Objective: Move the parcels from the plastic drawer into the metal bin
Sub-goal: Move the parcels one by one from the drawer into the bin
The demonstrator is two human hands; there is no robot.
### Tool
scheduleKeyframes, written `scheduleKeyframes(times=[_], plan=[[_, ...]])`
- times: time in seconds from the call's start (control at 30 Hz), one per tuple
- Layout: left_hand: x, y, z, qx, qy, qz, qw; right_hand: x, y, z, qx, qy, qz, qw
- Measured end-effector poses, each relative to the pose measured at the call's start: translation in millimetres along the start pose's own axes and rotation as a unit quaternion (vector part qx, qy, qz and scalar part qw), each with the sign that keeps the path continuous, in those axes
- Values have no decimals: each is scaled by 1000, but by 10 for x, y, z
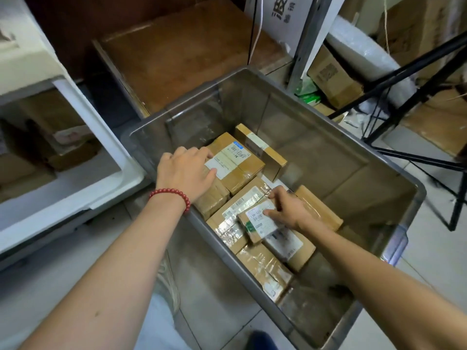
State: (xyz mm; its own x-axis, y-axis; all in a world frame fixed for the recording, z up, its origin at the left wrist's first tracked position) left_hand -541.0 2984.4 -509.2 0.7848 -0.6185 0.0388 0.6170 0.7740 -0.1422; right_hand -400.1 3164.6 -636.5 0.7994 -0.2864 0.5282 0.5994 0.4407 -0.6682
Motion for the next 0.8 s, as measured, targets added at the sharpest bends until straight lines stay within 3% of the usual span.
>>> scheduleKeyframes(times=[0.1, 0.3, 0.43, 0.53, 0.67, 0.8], plan=[[36, -118, -16, 0, 4, 24, 1000, -10, -247, -386, -102, 3, 9, 995], [139, -373, 216, 16, 51, 73, 996, 17, -421, -354, -43, -26, -1, 999], [422, -620, 314, 33, 76, 115, 990, 160, -777, 22, 26, 83, 104, 991], [732, -862, 341, 28, 70, 151, 986, 272, -1255, 0, 15, 108, 186, 976], [1273, -1282, 352, 11, 51, 202, 978, 491, -2026, -320, 10, 96, 296, 950], [1832, -1815, 352, 13, 21, 282, 959, 719, -2698, -853, 82, 24, 382, 920]])
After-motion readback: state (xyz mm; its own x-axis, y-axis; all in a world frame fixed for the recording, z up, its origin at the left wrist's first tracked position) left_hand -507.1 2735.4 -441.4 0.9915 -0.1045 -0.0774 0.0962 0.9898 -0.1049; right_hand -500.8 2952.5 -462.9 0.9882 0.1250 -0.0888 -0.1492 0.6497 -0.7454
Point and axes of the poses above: each hand's wrist, its own x-axis away from the middle knuckle, its own z-axis out of the back of the hand, y = z × x, the point moved 7 cm from there along -x, towards the middle knuckle, and after that the axes turned 14 degrees about -x, right-handed, at the moved point
